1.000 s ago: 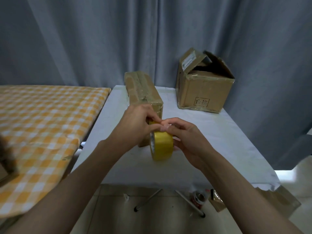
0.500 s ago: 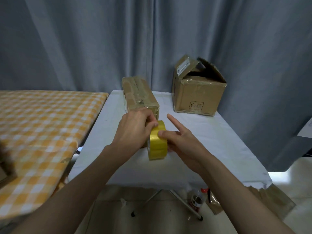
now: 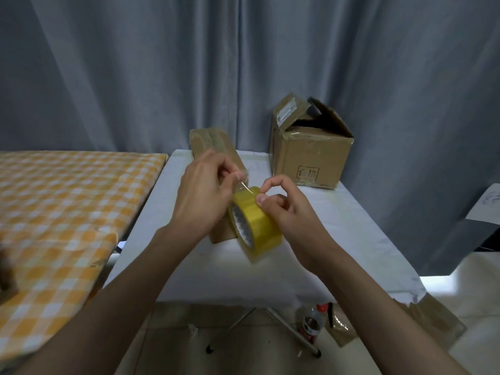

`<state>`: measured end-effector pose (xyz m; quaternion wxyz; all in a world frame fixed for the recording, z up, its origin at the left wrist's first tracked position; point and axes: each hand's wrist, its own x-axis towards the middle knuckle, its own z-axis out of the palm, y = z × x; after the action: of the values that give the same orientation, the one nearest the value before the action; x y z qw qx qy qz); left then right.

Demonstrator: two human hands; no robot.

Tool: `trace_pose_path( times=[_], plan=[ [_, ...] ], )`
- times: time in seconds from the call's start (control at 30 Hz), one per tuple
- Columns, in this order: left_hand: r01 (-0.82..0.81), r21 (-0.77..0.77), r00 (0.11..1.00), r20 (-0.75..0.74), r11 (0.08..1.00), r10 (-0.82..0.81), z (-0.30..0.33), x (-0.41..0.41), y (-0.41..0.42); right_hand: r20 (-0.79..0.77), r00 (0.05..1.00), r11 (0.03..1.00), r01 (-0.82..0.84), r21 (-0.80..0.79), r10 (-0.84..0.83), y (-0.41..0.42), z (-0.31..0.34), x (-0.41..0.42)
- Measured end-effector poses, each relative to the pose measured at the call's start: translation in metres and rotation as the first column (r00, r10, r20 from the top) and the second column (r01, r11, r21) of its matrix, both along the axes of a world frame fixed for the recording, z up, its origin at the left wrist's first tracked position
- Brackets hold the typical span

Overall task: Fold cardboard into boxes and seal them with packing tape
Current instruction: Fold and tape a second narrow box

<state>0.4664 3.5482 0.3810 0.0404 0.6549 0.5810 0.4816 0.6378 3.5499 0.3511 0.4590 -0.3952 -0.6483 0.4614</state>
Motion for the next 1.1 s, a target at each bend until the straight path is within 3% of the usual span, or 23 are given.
trace_pose_path(
  times=[0.23,0.4,0.47,0.6,0.73,0.87,0.93,0.97,1.03,1.1],
  plan=[
    [0.049,-0.172,0.998,-0.039,0.984,-0.057,-0.005,0.008,0.013,0.048,0.999,0.999,-0.009,0.046,0.006,0.002,0.014,0.019],
    [-0.039,-0.067,0.986,-0.164,0.997,0.027,-0.012,0.001,0.023,0.28,0.947,0.98,0.114,0.162,-0.157,0.021,0.012,0.042],
    [-0.065,-0.054,0.969,-0.241,0.996,0.05,-0.014,-0.011,0.031,0.365,0.901,0.964,0.172,0.201,-0.237,0.03,0.005,0.05],
    [-0.041,-0.204,0.962,-0.272,0.978,-0.017,-0.022,-0.035,0.044,0.58,0.752,0.947,0.201,0.252,-0.314,0.043,-0.015,0.058],
    [-0.044,-0.192,0.957,-0.289,0.98,-0.014,-0.032,-0.04,0.05,0.728,0.621,0.957,0.178,0.23,-0.29,0.049,-0.03,0.058],
    [-0.048,-0.175,0.947,-0.32,0.983,-0.011,-0.031,-0.039,0.05,0.798,0.556,0.972,0.159,0.172,-0.232,0.048,-0.034,0.05],
    [-0.055,-0.15,0.935,-0.355,0.987,-0.002,-0.027,-0.035,0.044,0.742,0.602,0.956,0.196,0.219,-0.293,0.046,-0.026,0.041],
    [-0.066,-0.122,0.92,-0.391,0.99,0.014,-0.024,-0.03,0.039,0.646,0.684,0.94,0.218,0.264,-0.339,0.044,-0.02,0.035],
    [-0.105,-0.031,0.872,-0.484,0.994,0.076,-0.016,-0.017,0.025,0.351,0.871,0.928,0.258,0.267,-0.343,0.038,-0.006,0.021],
    [-0.149,0.062,0.807,-0.57,0.987,0.157,-0.012,-0.003,0.011,0.073,0.965,0.965,0.244,0.099,-0.251,0.032,0.006,0.006]
  ],
)
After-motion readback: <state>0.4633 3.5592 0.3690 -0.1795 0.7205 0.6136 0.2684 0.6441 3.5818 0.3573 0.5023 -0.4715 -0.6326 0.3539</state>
